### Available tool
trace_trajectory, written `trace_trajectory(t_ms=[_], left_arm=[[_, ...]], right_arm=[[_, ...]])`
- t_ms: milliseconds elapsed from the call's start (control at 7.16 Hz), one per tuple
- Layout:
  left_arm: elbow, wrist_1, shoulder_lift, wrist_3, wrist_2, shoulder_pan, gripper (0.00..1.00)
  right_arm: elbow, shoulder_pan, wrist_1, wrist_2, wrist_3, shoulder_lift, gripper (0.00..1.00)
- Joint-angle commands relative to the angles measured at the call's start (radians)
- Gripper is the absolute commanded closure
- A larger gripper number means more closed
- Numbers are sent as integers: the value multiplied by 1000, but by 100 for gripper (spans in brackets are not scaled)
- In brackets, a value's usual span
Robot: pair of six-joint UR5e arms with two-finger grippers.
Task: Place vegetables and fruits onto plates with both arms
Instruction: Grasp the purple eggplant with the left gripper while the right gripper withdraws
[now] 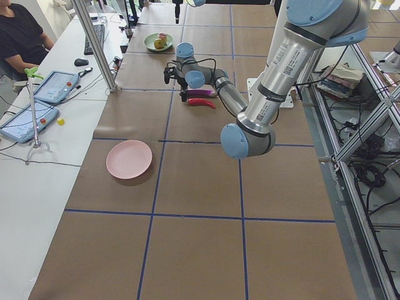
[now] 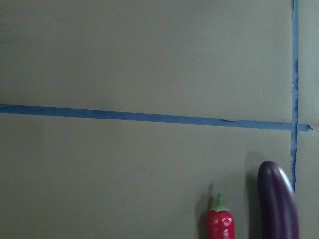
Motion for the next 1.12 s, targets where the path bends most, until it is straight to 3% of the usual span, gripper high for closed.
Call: trace_trajectory(t_ms=[0,140,279,838,978], left_arm=[[204,8,-199,-122,104,109,0],[261,9,-239,-133,135,143,0],[266,6,-238,-132,197,180,2],[265,19,-183,-94,253,186,6],[263,19,-192,-95,249,188,26]], right_arm=[[2,-12,1,-1,1,-1,0],[2,-20,1,-2,1,-1,0],[1,-24,1,-5,1,-1,0],[1,-31,0,-5,1,-2,0],[1,-32,0,-2,3,-2,0]])
